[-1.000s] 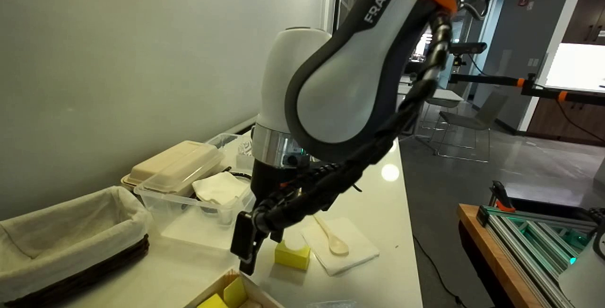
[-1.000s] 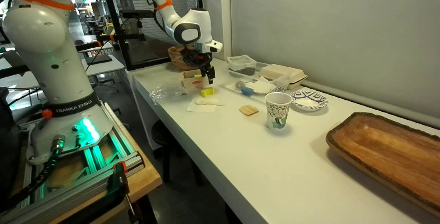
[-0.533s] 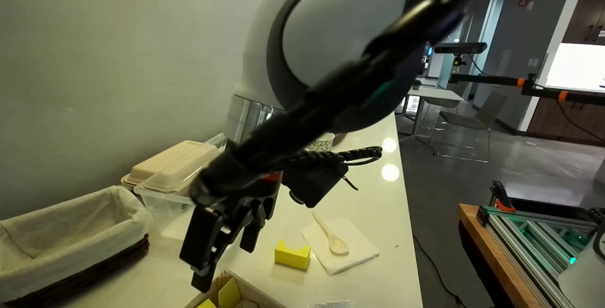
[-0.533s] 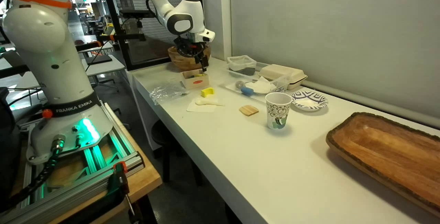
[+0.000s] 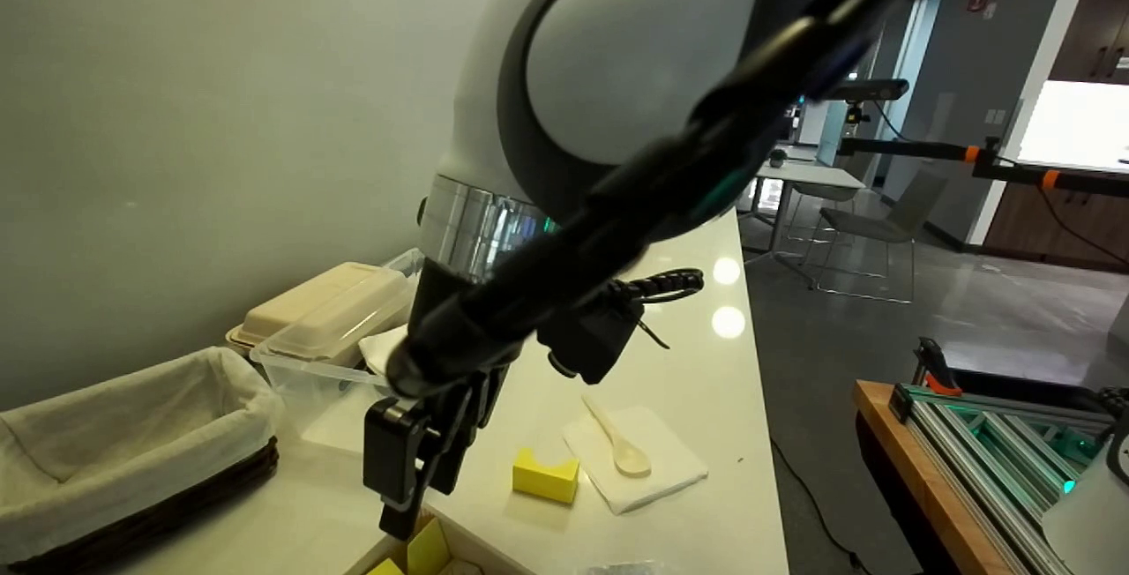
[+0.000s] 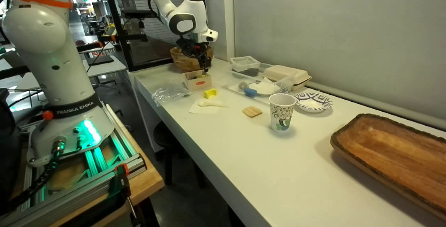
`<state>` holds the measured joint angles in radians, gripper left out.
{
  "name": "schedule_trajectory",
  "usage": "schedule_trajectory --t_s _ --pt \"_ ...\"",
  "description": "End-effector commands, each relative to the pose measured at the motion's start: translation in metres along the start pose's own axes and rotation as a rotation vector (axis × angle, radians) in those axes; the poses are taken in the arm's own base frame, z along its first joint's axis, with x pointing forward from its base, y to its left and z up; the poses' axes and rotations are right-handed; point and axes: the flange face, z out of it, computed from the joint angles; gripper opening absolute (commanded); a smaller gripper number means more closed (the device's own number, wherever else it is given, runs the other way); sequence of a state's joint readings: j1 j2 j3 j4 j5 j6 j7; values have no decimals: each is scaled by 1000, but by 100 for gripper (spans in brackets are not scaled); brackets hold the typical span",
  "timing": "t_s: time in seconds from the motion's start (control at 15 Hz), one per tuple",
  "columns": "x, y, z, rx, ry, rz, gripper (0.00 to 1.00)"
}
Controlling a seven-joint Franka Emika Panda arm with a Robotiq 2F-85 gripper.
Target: Remove two yellows block from the box
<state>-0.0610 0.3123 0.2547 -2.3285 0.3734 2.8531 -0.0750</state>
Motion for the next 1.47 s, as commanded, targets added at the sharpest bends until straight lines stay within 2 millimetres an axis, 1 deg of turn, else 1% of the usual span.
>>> schedule_trajectory --t_s 0.0,0.07,0.27,0.33,0.6,0.8,0.93,1.07,1.4 --pt "-2 4 8 -3 -22 -22 52" --pt "-3 5 10 -7 -26 -25 49" --pt "-4 10 16 -24 -28 -35 47" --pt "-4 11 18 -21 -35 -34 45" --pt "-5 15 22 -34 -35 -29 44" --pt "-6 11 23 -44 -35 -37 45" --pt "-6 5 24 -48 -36 -50 43" --pt "-5 0 24 -63 -33 -63 39" --pt "2 -7 24 -125 -19 -81 36"
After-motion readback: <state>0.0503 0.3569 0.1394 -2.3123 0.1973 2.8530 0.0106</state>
